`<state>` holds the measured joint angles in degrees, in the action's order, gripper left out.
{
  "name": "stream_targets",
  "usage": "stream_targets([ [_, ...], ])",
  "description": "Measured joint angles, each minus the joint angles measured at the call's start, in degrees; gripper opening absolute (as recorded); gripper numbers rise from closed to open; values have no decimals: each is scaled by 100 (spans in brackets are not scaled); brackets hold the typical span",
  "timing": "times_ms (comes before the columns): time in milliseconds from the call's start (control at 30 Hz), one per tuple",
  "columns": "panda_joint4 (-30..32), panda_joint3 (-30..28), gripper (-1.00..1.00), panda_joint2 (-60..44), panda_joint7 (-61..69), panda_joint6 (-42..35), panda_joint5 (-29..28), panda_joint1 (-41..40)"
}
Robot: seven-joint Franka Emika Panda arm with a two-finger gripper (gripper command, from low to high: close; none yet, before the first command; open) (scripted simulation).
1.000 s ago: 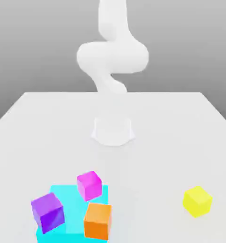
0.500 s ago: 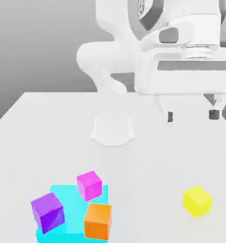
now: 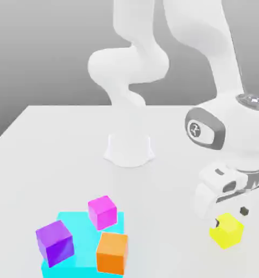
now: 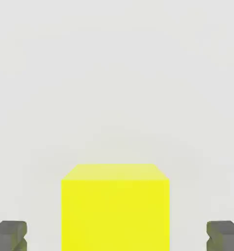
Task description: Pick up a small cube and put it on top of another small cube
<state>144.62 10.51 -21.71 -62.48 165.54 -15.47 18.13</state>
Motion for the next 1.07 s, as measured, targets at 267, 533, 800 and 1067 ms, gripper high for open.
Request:
stream_targets([
  [267, 27, 83, -100, 120, 53, -89, 72, -65],
  [533, 333, 4, -100, 1722, 788, -1352, 949, -932],
  [800, 603, -947, -100, 3394, 1370, -2714, 1478, -2403],
  [1067, 879, -1125, 100, 2746, 1452, -1788, 1551, -2556],
])
